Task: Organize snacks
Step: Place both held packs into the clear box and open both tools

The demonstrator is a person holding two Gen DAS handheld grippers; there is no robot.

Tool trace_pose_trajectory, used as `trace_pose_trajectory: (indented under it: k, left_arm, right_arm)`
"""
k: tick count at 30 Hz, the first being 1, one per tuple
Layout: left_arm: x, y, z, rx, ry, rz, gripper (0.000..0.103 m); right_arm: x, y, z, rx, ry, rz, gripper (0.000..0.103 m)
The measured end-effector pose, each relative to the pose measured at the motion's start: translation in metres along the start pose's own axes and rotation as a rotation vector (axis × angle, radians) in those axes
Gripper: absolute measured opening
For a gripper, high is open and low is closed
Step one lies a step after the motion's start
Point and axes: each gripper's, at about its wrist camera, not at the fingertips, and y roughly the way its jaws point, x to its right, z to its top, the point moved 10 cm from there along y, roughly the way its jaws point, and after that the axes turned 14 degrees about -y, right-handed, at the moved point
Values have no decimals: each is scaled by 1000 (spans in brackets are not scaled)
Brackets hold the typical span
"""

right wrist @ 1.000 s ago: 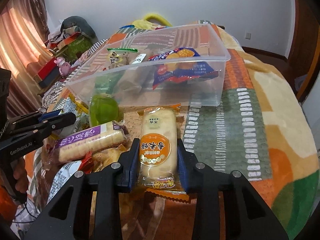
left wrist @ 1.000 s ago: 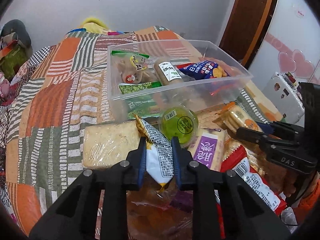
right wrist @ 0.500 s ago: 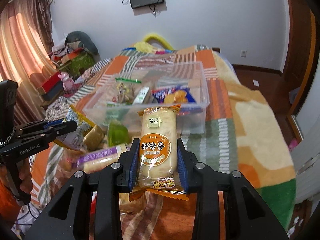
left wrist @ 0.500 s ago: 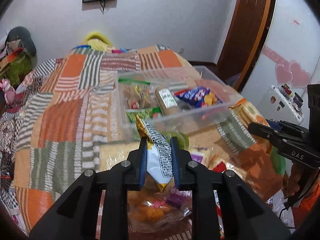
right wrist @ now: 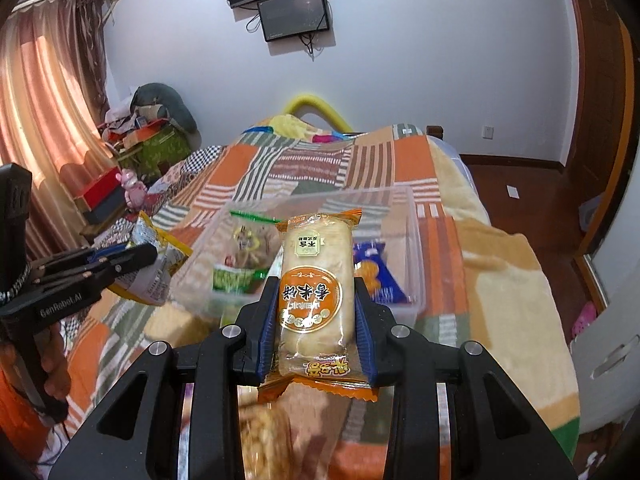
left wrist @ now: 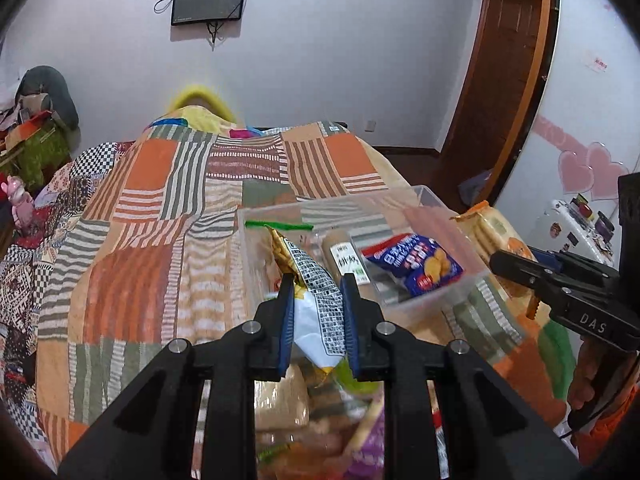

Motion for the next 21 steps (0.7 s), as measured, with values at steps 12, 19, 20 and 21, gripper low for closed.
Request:
trace_pose_trajectory:
  k: [12, 19, 20, 21]
  left_arm:
    - [0, 57, 2, -80, -17, 0, 21]
    - [-4, 77, -5, -124, -46, 6, 22]
    - [-4, 78, -6, -122, -47, 10, 22]
    - [-4, 77, -6, -123, -43, 12, 22]
  right_arm:
    - [-9, 55, 12, -60, -17, 22, 31]
    - [-19, 81, 3, -127, -22, 59, 31]
    - [-21, 83, 1, -138, -29, 62, 31]
    - [-23, 84, -1, -149, -37, 65, 33]
